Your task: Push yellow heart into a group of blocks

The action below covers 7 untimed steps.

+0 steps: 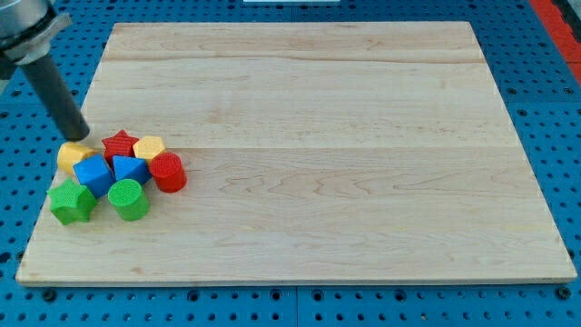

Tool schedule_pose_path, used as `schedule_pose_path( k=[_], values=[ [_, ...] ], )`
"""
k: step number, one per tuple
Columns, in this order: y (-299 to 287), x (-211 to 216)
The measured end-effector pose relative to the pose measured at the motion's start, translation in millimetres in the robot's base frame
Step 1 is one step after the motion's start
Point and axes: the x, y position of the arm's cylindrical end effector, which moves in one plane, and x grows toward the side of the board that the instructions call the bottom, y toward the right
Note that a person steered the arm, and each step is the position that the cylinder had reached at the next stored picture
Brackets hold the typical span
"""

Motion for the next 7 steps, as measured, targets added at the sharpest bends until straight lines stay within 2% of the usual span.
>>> schedule_pose_path(
  k=[1,3,4,5,7],
  values=[
    [-23.1,11.3],
    [-23.4,14.2],
    [-23.8,44.2],
    [-23.8,50.2],
    [-5.5,35.1]
  ],
)
